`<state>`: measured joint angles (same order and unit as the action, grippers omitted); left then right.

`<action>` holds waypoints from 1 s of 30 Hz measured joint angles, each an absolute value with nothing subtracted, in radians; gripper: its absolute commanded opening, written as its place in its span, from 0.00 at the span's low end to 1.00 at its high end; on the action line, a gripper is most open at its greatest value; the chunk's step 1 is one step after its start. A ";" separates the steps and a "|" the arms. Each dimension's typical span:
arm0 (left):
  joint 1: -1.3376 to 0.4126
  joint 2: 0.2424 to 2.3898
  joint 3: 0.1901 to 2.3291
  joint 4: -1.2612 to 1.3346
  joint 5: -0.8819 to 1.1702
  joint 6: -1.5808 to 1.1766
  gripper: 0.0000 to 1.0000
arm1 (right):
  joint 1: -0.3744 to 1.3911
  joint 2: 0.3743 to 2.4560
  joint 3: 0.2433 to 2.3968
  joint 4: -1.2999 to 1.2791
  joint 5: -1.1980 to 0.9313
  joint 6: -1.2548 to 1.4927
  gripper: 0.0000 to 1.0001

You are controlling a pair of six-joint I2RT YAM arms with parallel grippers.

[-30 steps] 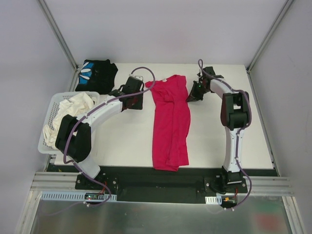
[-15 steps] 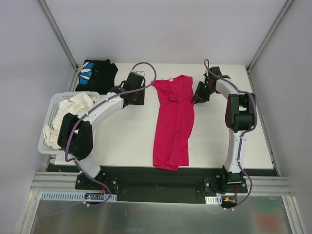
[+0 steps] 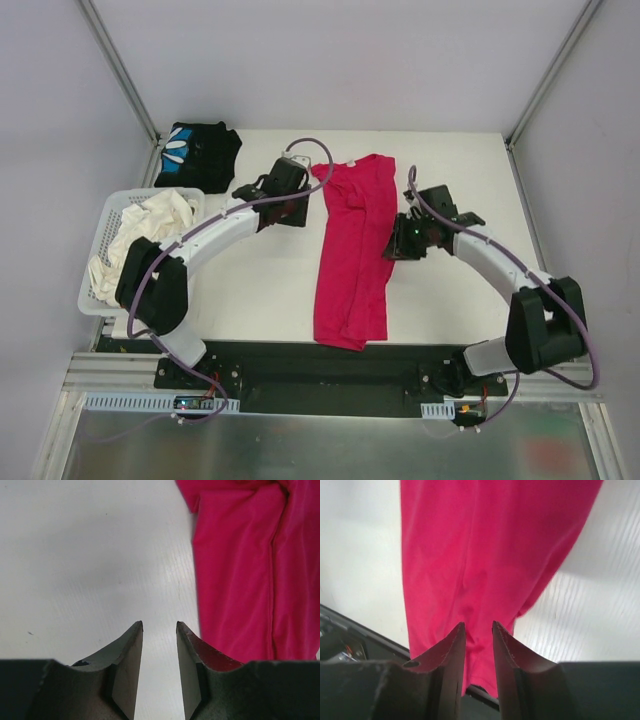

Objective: Fold and stack the t-shirts
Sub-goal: Rotate the tshirt 90 degrees

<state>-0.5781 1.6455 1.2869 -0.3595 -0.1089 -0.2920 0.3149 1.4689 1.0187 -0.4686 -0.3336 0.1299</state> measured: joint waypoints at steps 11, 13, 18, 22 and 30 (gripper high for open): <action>-0.639 1.547 1.263 -0.356 -0.017 -0.288 0.36 | 0.345 1.156 0.682 -0.441 -0.354 0.175 0.33; -0.649 1.539 1.256 -0.356 0.023 -0.271 0.36 | 0.350 1.150 0.682 -0.424 -0.356 0.175 0.33; -0.655 1.583 1.259 -0.356 0.095 -0.218 0.36 | 0.360 1.247 0.710 -0.384 -0.356 0.175 0.33; -0.655 1.673 1.300 -0.362 0.105 -0.189 0.36 | 0.360 1.397 0.820 -0.376 -0.346 0.169 0.33; -0.655 1.851 1.485 -0.363 0.146 -0.164 0.36 | 0.360 1.639 1.031 -0.337 -0.349 0.161 0.32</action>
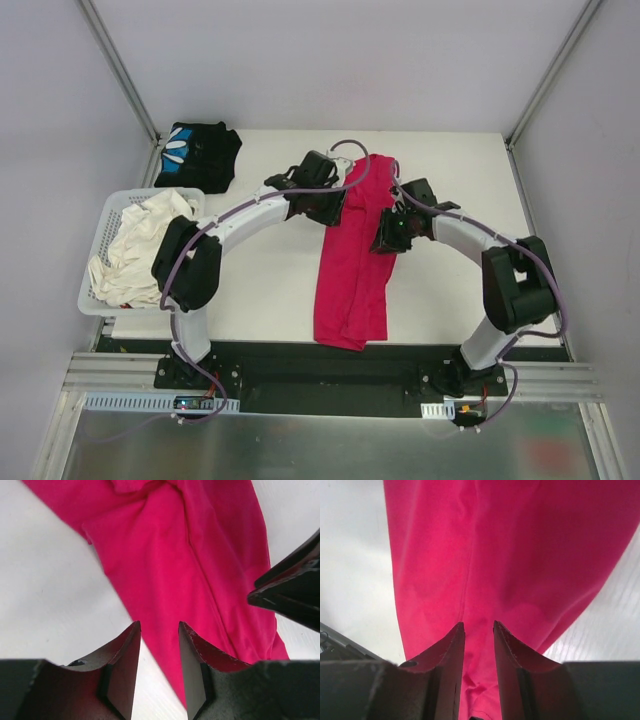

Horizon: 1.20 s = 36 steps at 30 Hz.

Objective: Fold and stack the t-shirts
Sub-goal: Rotate the tshirt 90 degrees

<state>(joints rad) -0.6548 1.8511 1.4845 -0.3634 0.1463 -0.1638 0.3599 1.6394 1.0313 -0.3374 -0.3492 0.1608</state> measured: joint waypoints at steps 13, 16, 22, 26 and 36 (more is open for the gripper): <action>-0.654 2.010 1.633 -0.357 0.184 -0.162 0.35 | 0.349 1.945 1.342 -0.369 -0.345 0.171 0.32; -0.654 2.046 1.673 -0.358 0.186 -0.156 0.36 | 0.333 1.987 1.407 -0.375 -0.345 0.171 0.32; -0.653 2.099 1.726 -0.356 0.210 -0.152 0.36 | 0.279 2.086 1.547 -0.413 -0.352 0.176 0.32; -0.653 2.106 1.729 -0.357 0.226 -0.152 0.36 | 0.260 2.166 1.656 -0.453 -0.353 0.175 0.32; -0.633 2.090 1.689 -0.356 0.226 -0.167 0.36 | 0.260 2.188 1.663 -0.478 -0.369 0.173 0.33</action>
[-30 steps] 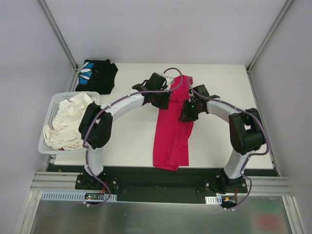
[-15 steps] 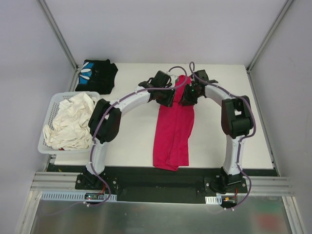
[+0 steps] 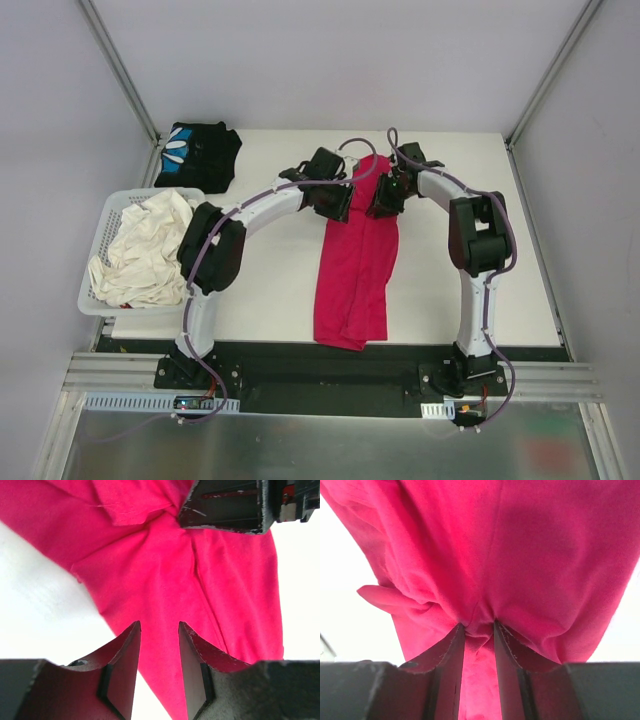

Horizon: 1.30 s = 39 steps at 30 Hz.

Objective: Fold and stack the t-shirts
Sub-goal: Rotate the tshirt 90 degrees

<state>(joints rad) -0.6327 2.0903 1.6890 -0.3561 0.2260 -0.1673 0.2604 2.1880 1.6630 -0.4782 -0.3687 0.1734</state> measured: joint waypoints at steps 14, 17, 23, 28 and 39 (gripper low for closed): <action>-0.620 1.884 1.554 -0.355 0.206 -0.197 0.35 | 0.250 2.179 1.612 -0.448 -0.411 0.180 0.35; -0.620 1.849 1.518 -0.356 0.197 -0.199 0.35 | 0.247 2.148 1.579 -0.443 -0.402 0.170 0.36; -0.620 1.781 1.420 -0.358 0.192 -0.225 0.34 | 0.239 1.933 1.386 -0.442 -0.401 0.152 0.37; -0.620 1.718 1.351 -0.358 0.182 -0.260 0.34 | 0.236 1.611 1.139 -0.431 -0.402 0.153 0.37; -0.620 1.717 1.365 -0.357 0.200 -0.278 0.35 | 0.257 1.364 0.828 -0.405 -0.432 0.182 0.38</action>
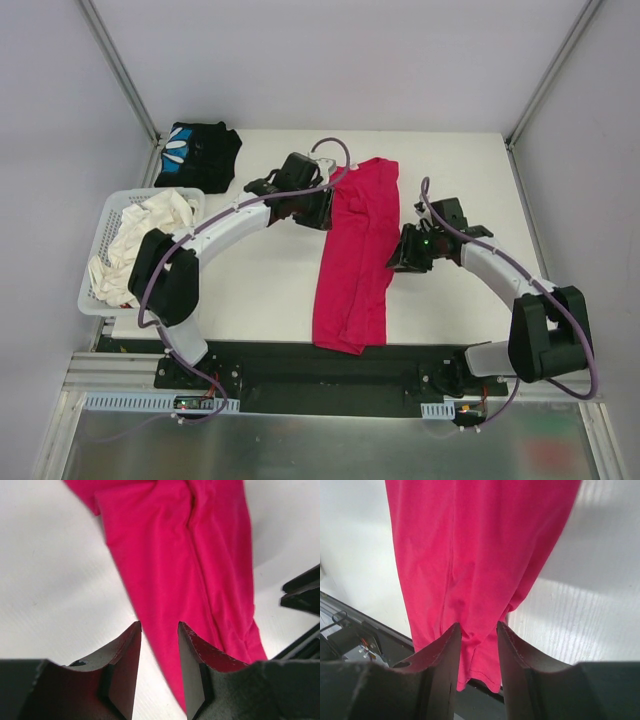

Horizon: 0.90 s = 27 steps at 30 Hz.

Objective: Fold and stack the t-shirts
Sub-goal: Rotate the tshirt 90 degrees

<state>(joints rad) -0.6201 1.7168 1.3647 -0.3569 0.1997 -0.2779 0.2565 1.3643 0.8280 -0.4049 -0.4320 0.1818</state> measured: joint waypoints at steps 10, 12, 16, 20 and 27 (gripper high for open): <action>-0.620 1.782 1.466 -0.364 0.443 -0.124 0.36 | 0.334 1.291 0.704 -0.406 -0.437 0.183 0.38; -0.620 1.784 1.467 -0.376 0.474 -0.098 0.36 | 0.334 1.253 0.684 -0.421 -0.435 0.183 0.38; -0.620 1.785 1.477 -0.398 0.510 -0.066 0.37 | 0.334 1.164 0.661 -0.463 -0.430 0.182 0.39; -0.620 1.785 1.486 -0.404 0.523 -0.058 0.37 | 0.334 1.127 0.659 -0.485 -0.422 0.181 0.40; -0.620 1.785 1.492 -0.408 0.524 -0.053 0.37 | 0.334 1.227 0.659 -0.467 -0.422 0.181 0.40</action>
